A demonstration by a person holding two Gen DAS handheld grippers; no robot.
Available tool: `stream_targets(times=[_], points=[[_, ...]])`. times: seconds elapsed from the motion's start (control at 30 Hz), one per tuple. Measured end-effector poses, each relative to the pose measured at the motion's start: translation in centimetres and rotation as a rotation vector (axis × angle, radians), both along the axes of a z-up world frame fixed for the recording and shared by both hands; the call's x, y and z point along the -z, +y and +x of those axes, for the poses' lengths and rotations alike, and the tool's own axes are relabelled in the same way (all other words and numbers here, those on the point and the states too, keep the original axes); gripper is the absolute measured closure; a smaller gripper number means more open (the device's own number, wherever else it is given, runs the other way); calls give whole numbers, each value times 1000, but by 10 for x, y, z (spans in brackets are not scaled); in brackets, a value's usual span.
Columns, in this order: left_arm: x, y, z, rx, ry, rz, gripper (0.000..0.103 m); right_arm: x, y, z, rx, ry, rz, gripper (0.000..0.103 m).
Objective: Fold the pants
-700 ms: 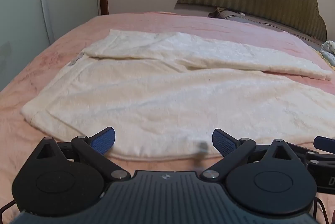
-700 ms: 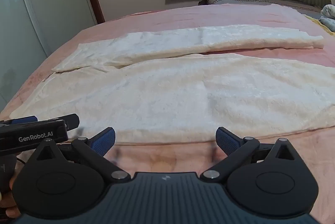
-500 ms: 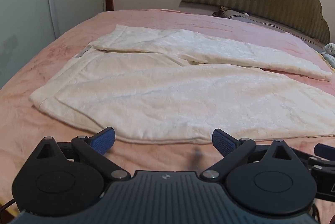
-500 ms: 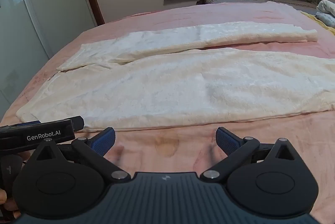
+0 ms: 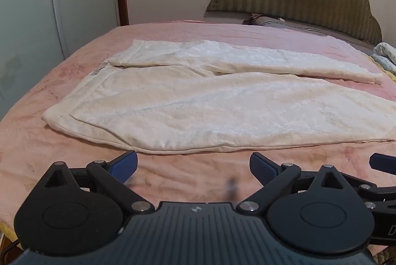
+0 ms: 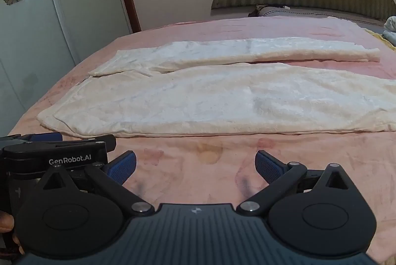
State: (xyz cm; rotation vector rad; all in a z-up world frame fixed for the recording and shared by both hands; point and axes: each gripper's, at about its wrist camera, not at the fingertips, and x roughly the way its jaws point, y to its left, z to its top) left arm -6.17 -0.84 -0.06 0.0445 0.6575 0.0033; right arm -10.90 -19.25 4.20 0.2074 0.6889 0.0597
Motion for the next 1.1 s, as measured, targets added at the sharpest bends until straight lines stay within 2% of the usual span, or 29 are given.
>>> stream_targets(times=[0.1, 1.1], points=[[0, 2, 3, -5, 14, 5, 4, -1, 3, -1, 3, -4, -22, 0], [7, 1, 8, -20, 56, 16, 3, 7, 0, 4, -4, 40, 13, 0]])
